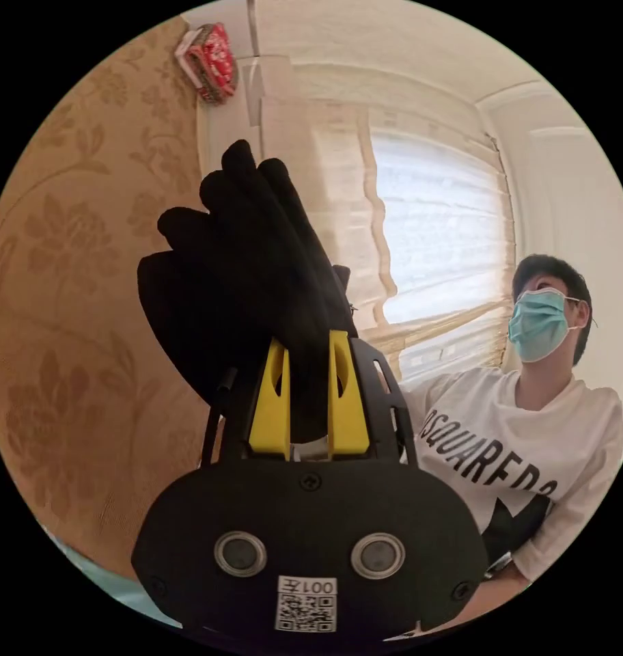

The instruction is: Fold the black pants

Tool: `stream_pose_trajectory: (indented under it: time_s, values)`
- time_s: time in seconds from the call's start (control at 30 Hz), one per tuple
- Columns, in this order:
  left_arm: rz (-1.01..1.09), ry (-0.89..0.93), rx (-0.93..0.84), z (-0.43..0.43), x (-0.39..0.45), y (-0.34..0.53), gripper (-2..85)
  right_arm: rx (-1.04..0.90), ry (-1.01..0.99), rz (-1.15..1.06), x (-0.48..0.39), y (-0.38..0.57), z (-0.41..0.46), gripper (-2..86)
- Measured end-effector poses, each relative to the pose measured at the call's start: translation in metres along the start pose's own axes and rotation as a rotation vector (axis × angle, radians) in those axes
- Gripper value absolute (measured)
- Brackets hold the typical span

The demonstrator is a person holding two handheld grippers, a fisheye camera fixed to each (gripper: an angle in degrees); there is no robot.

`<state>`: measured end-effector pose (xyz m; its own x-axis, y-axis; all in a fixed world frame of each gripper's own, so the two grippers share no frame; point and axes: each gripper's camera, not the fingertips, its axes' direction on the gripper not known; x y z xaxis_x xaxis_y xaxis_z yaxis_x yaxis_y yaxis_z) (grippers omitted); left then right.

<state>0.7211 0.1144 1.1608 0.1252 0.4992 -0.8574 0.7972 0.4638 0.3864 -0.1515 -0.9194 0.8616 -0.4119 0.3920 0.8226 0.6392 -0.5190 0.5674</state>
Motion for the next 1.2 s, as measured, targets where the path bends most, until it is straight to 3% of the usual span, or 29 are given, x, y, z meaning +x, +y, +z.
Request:
stream_pose_trajectory:
  time_s: [0.2,0.37,0.5,0.63,0.73,0.87,0.97,1.03,1.2]
  values:
    - [0.108,-0.093,-0.122,0.243,-0.056,-0.025,4.2,-0.188,0.296,0.171,0.026,0.039,-0.113,7.5]
    - [-0.145,-0.266,-0.246,0.435,-0.196,0.055,4.0,-0.346,0.481,0.516,0.143,0.115,-0.098,8.3]
    - [-0.181,-0.234,-0.194,0.481,-0.215,0.102,3.6,-0.227,0.33,0.544,0.164,0.146,-0.07,10.1]
    - [-0.075,-0.566,-0.456,0.536,-0.185,0.134,0.4,-0.185,0.284,0.582,0.141,0.169,-0.062,8.0]
    - [0.169,-0.735,-0.472,0.595,-0.128,0.146,-0.7,-0.136,0.481,0.477,0.09,0.162,-0.042,3.0]
    - [0.486,-0.842,-0.507,0.724,-0.092,0.18,-0.9,-0.026,0.952,0.191,0.018,0.12,0.054,1.1]
    - [0.55,-1.036,-0.689,0.827,-0.124,0.231,-0.9,-0.233,1.383,0.219,0.045,0.104,0.16,0.7]
    - [0.542,-1.116,-0.708,0.872,-0.144,0.266,-0.9,-0.358,1.5,0.258,0.083,0.11,0.217,0.5]
    - [0.497,-0.94,-0.655,0.954,-0.143,0.323,-1.0,-0.457,1.66,0.322,0.16,0.144,0.317,0.4]
